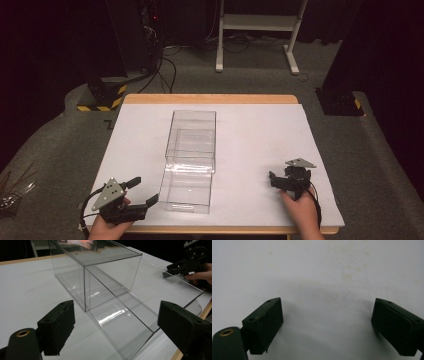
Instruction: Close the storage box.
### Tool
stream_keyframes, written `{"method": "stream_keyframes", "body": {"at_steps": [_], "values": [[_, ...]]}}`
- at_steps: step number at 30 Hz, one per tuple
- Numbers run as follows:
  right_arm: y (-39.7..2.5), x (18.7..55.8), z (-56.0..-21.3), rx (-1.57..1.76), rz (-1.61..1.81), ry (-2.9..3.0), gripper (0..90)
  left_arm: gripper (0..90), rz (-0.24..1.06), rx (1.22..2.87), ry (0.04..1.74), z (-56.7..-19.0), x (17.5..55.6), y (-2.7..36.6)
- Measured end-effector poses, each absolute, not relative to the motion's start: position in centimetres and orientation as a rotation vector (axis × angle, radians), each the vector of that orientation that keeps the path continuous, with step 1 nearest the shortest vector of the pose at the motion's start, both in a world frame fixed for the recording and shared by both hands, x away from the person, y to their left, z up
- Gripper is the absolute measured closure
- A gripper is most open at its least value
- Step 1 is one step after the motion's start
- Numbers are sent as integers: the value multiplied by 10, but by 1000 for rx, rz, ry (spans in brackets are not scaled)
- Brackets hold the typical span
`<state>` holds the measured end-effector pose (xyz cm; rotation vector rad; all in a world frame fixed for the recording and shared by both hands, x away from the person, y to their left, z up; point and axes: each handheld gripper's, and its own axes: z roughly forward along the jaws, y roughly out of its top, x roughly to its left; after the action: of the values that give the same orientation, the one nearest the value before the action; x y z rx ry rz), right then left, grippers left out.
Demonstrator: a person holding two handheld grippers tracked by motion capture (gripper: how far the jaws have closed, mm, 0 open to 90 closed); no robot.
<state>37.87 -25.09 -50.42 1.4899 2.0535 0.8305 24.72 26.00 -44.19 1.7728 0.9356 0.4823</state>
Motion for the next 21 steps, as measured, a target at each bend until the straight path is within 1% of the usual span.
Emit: {"method": "stream_keyframes", "body": {"at_steps": [5,8,21], "values": [[-251,379,-504,1490,830,2055,103,147,485,1803,916,-445,247,255],[-251,379,-504,1490,830,2054,103,146,451,1806,897,-446,247,254],[-251,379,-504,1491,830,2054,104,147,417,1852,887,-455,250,252]]}}
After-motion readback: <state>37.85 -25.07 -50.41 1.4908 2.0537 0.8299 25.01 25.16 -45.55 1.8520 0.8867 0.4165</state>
